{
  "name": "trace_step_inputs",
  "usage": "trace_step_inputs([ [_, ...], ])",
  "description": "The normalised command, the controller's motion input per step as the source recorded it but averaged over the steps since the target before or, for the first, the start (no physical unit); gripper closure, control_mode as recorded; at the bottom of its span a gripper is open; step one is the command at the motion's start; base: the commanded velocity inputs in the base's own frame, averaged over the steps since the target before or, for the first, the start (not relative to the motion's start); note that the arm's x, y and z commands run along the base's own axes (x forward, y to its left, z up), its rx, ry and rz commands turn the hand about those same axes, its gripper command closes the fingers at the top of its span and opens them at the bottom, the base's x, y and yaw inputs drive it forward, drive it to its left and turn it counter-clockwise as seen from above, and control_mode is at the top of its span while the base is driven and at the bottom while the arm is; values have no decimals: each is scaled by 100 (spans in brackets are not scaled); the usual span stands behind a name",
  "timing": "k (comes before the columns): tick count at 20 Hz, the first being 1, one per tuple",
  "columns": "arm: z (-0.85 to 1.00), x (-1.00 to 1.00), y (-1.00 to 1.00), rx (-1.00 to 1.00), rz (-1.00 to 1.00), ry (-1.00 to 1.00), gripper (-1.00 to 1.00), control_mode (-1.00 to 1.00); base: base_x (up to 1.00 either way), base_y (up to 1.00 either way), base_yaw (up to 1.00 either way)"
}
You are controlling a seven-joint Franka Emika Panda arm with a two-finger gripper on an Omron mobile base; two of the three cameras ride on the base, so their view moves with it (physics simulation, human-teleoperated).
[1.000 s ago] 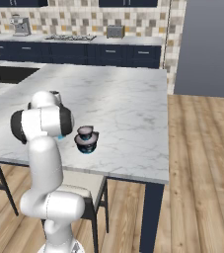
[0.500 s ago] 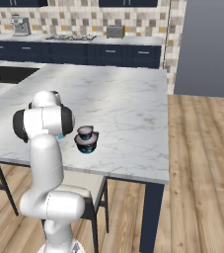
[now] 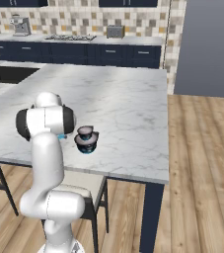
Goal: Stack the yogurt containers by placing the smaller containers on top of the larger containers.
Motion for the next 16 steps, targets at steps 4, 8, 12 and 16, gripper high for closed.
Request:
trace_step_inputs([
  [4, -14, 27, 3, 0, -2, 0, -100, -100, 0, 0, 0],
  [8, -7, 27, 10, -1, -1, 0, -100, -100, 0, 0, 0],
  [12, -6, 23, 10, -1, -1, 0, -100, -100, 0, 0, 0],
  [16, -5, 23, 12, -2, -2, 0, 100, -100, 0, 0, 0],
])
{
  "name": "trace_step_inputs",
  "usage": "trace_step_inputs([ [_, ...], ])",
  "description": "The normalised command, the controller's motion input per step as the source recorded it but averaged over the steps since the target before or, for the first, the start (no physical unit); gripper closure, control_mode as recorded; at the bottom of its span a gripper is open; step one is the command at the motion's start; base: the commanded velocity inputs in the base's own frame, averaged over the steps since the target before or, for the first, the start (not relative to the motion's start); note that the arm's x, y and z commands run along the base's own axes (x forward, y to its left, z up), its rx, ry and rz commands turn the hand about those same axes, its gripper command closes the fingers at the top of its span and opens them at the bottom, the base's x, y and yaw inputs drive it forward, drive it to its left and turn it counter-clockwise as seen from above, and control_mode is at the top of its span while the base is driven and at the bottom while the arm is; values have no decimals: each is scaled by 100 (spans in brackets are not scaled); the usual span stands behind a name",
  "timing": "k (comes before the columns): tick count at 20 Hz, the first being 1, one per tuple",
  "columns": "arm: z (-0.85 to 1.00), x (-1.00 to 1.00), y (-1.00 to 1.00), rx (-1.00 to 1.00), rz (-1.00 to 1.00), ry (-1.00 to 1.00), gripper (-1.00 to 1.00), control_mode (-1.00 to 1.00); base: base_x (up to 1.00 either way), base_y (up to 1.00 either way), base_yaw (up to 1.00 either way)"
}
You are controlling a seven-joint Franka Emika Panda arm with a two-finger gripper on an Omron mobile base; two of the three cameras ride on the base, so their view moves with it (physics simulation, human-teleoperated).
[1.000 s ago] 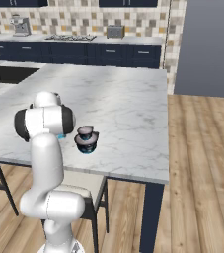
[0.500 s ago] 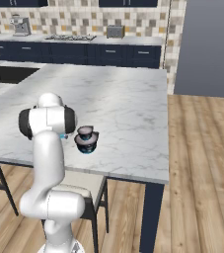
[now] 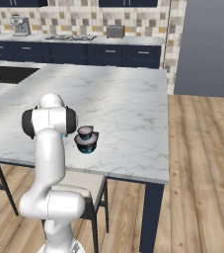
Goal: Stack the yogurt containers by placing the smaller containers on top of the larger containers.
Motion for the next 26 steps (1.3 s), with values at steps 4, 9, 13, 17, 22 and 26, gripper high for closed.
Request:
trace_step_inputs([
  [4, -2, 7, 0, 0, -2, -3, 100, -100, 0, 0, 0],
  [9, 21, -2, 0, 0, -4, -14, 100, -100, 0, 0, 0],
  [13, 59, -33, -13, 0, -3, -12, 100, -100, 0, 0, 0],
  [17, 67, -60, -24, 0, -5, -3, 100, -100, 0, 0, 0],
  [22, 73, -67, -26, 5, -3, 0, 100, -100, 0, 0, 0],
  [26, 69, -63, -29, 7, -3, 0, 100, -100, 0, 0, 0],
])
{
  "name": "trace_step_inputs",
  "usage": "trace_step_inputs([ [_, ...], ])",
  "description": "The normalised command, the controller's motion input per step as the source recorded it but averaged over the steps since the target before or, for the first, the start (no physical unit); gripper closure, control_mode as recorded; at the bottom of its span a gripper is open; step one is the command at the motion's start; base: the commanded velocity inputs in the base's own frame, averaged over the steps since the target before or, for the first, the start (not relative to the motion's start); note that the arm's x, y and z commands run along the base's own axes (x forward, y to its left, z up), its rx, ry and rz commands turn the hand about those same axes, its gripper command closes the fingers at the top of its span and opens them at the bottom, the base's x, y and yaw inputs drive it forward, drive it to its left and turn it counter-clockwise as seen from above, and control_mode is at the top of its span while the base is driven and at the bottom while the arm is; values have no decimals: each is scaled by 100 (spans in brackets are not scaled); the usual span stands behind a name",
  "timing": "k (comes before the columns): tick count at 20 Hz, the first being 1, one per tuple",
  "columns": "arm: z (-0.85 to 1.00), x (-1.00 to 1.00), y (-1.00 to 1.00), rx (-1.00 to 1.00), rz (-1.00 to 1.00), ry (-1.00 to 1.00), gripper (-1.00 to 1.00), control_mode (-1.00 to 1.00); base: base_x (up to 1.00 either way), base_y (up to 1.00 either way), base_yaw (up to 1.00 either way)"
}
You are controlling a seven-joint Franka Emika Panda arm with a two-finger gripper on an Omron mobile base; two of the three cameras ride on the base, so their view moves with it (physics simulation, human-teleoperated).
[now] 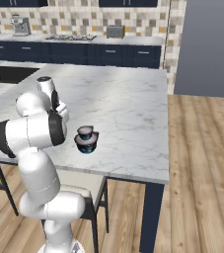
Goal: Stack the yogurt containers by placing the smaller containers on top of the larger containers.
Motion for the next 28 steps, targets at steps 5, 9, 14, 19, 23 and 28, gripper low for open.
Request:
trace_step_inputs([
  [5, 62, -56, -42, 4, -4, 0, 100, -100, 0, 0, 0],
  [9, 40, -36, -54, 0, -5, 0, 100, -100, 0, 0, 0],
  [14, 21, -27, -52, 0, -3, 0, 100, -100, 0, 0, 0],
  [19, 6, -6, -45, 0, 0, 3, 100, -100, 0, 0, 0],
  [23, 0, 1, -31, 0, 0, 8, 100, -100, 0, 0, 0],
  [28, 0, 9, -22, 0, 0, 5, 100, -100, 0, 0, 0],
])
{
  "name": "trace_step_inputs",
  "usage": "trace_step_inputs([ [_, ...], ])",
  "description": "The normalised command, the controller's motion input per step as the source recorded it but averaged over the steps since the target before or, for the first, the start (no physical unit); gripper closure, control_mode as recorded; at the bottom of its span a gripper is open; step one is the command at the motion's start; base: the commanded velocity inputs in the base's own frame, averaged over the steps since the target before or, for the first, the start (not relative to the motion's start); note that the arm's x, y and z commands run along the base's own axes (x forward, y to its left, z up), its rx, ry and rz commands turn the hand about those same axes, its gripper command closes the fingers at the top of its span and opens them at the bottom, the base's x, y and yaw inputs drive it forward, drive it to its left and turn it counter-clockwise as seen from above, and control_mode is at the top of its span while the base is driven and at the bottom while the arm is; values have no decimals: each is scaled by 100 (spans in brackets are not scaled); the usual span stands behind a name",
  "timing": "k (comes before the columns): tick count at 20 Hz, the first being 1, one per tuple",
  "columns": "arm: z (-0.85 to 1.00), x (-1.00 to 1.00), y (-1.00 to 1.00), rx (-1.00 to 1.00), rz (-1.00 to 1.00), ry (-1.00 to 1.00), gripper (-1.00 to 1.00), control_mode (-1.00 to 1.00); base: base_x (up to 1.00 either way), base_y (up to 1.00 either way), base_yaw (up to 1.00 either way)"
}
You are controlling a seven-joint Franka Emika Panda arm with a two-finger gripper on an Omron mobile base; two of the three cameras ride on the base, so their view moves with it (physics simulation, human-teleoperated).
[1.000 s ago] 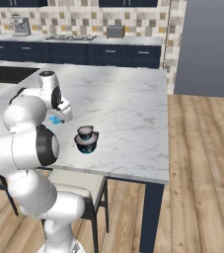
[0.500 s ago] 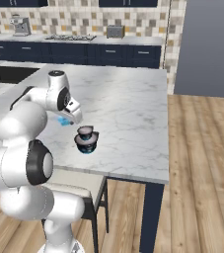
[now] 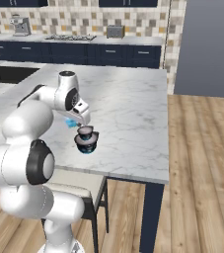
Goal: Stack the yogurt containers by placing the smaller containers on top of the larger containers.
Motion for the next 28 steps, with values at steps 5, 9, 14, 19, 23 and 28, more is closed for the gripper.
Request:
trace_step_inputs([
  [5, 0, 22, -12, 0, 0, 1, 100, -100, 0, 0, 0],
  [9, 0, 16, -9, 0, 0, 2, 100, -100, 0, 0, 0],
  [14, -6, 9, -2, 0, 0, 3, 100, -100, 0, 0, 0],
  [19, -10, 13, 0, 0, 0, 5, 100, -100, 0, 0, 0],
  [23, -7, 16, -1, 0, 0, 3, 100, -100, 0, 0, 0],
  [28, -10, 16, -2, 0, 0, 5, 100, -100, 0, 0, 0],
])
